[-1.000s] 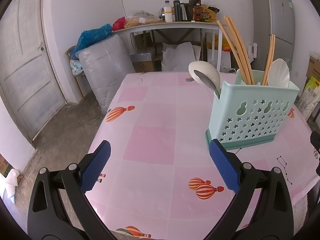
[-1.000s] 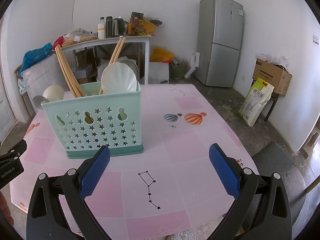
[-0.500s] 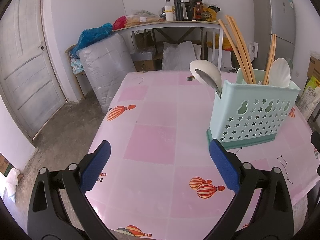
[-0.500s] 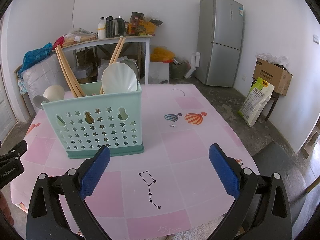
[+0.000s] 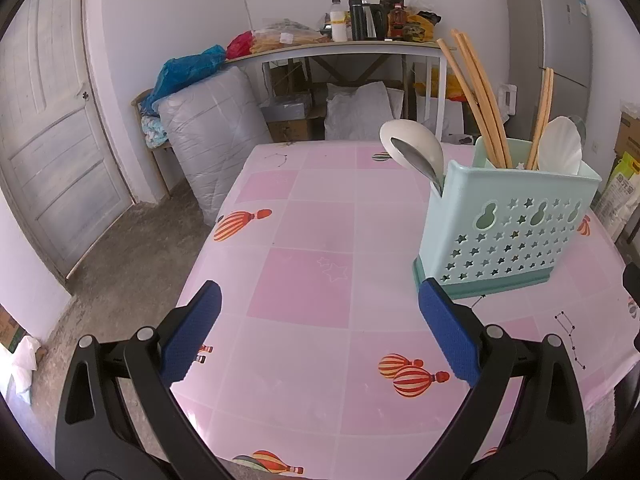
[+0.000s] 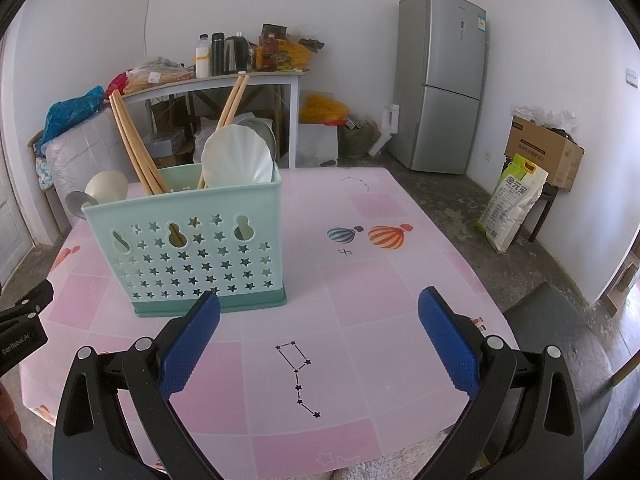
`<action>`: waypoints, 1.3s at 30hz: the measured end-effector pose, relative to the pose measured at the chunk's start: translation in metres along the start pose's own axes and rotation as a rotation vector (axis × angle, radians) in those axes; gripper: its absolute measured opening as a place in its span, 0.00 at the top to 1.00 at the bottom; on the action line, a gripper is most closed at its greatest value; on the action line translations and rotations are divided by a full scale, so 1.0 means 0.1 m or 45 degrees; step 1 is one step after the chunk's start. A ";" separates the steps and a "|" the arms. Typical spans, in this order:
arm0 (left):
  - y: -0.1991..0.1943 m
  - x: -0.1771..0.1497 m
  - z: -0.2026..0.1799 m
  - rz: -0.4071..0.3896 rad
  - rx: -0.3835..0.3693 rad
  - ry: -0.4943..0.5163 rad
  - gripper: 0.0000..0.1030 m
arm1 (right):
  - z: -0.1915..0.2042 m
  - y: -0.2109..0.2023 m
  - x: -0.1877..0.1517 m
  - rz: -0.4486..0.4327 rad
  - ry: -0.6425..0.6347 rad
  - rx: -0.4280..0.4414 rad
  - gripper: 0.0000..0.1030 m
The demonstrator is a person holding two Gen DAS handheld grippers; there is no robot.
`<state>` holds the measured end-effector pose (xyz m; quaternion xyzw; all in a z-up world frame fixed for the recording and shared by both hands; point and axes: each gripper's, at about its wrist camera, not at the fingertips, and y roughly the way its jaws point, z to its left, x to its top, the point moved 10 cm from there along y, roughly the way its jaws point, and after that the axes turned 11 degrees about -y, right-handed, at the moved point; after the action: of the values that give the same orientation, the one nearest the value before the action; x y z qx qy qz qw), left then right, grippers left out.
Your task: Organize utensils
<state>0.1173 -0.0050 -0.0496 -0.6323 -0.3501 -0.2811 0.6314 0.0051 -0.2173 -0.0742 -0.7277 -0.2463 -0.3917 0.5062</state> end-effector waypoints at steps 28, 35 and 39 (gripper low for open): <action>-0.02 0.04 0.07 -0.011 0.010 0.001 0.08 | 0.00 0.00 0.00 0.000 0.004 0.003 0.06; -0.02 0.04 0.07 -0.012 0.012 0.001 0.08 | -0.01 0.00 0.00 -0.001 0.003 0.003 0.06; -0.02 0.03 0.08 -0.011 0.013 0.000 0.08 | 0.00 0.00 0.00 -0.002 0.003 0.003 0.06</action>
<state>0.1170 0.0030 -0.0458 -0.6275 -0.3541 -0.2820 0.6335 0.0048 -0.2175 -0.0740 -0.7265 -0.2465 -0.3927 0.5071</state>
